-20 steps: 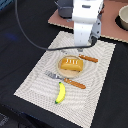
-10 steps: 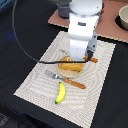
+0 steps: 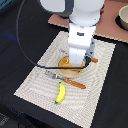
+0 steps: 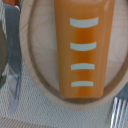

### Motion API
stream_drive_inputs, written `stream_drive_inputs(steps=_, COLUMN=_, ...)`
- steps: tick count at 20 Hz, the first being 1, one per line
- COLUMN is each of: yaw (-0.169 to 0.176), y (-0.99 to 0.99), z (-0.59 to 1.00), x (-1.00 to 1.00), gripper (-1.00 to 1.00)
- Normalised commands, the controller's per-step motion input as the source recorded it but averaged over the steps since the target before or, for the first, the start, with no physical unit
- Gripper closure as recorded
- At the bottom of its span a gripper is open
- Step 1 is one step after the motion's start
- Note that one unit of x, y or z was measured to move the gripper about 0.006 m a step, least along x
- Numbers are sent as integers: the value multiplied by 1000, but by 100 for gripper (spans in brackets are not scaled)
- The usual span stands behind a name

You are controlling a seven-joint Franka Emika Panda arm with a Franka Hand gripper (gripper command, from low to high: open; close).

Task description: Interact with the objects in diverse but meaningful ways.

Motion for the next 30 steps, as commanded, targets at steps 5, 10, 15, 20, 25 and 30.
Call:
stream_drive_inputs(steps=5, yaw=0, y=-191, z=-307, x=-89, gripper=-100)
stream_drive_inputs(steps=10, yaw=0, y=-99, z=-242, x=-42, gripper=-100)
stream_drive_inputs(steps=15, yaw=0, y=2, z=-123, x=67, gripper=-100)
stream_drive_inputs(steps=20, yaw=0, y=36, z=31, x=271, gripper=100)
stream_drive_inputs(steps=25, yaw=0, y=81, z=108, x=362, gripper=100)
stream_drive_inputs(steps=30, yaw=0, y=42, z=94, x=284, gripper=100)
